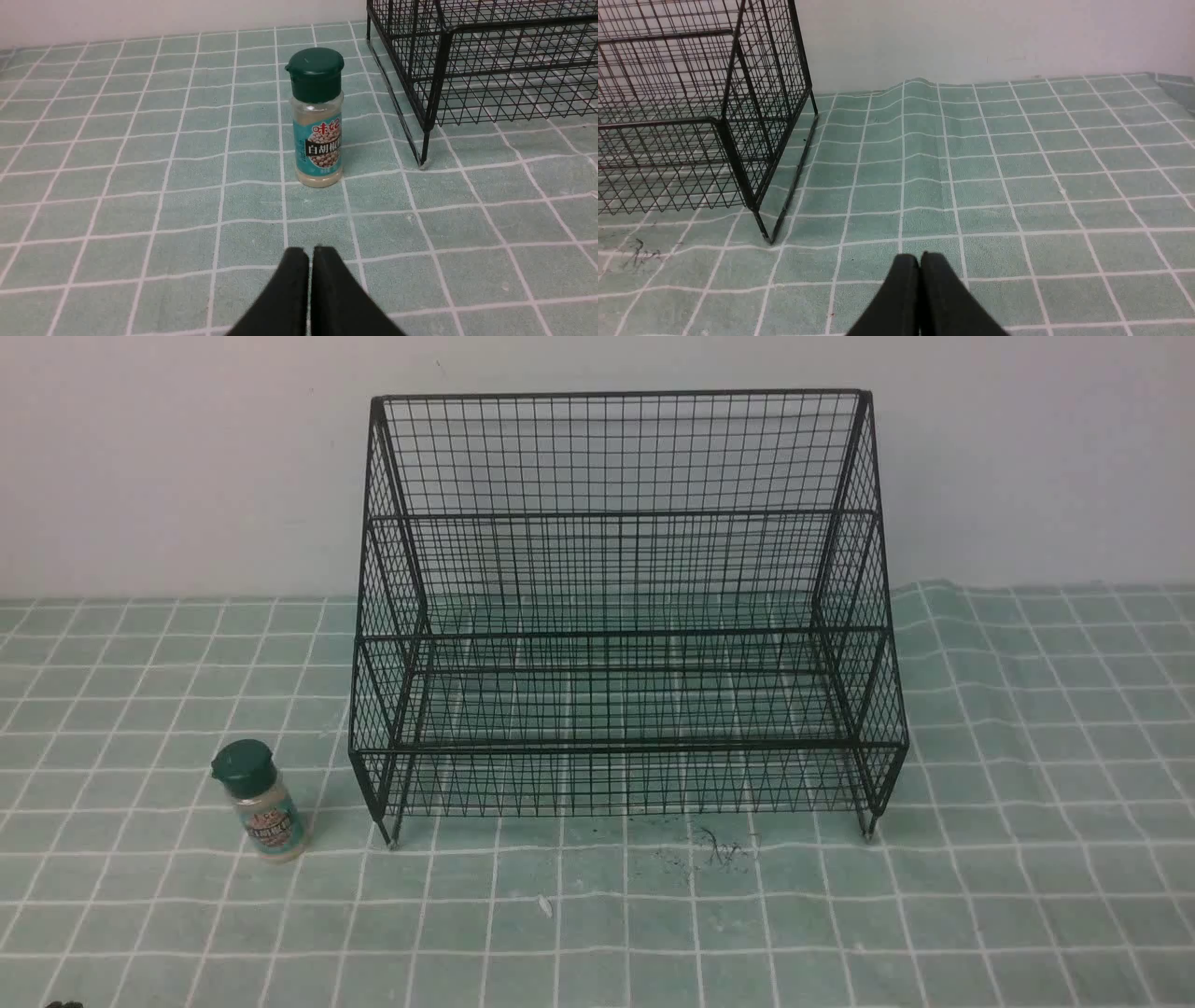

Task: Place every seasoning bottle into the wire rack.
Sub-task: Use the left arm to grab the condiment bottle closest to it

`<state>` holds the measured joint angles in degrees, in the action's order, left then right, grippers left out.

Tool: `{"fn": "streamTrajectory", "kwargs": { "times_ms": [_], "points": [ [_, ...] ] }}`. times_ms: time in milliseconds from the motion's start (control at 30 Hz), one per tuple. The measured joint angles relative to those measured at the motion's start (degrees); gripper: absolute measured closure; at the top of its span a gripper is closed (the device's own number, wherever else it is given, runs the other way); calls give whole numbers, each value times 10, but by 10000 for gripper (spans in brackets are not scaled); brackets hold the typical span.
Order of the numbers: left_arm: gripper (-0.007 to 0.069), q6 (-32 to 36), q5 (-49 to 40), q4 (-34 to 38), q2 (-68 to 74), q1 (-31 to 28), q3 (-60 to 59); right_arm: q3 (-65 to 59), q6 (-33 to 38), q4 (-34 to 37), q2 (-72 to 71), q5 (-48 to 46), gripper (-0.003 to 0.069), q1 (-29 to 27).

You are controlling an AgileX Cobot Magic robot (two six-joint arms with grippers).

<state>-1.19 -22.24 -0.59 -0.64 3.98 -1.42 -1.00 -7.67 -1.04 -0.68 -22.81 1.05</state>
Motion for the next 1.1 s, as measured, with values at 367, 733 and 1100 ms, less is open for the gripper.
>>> {"fn": "streamTrajectory", "kwargs": {
  "times_ms": [367,733,1100],
  "points": [
    [631,0,0,0,0,0,0,0,0,0,0,0,673,0],
    [631,-10,24,26,0,0,-2,0,0,0,0,0,673,0],
    [631,-46,420,162,0,0,0,0,0,0,0,0,673,0]
  ]
}}
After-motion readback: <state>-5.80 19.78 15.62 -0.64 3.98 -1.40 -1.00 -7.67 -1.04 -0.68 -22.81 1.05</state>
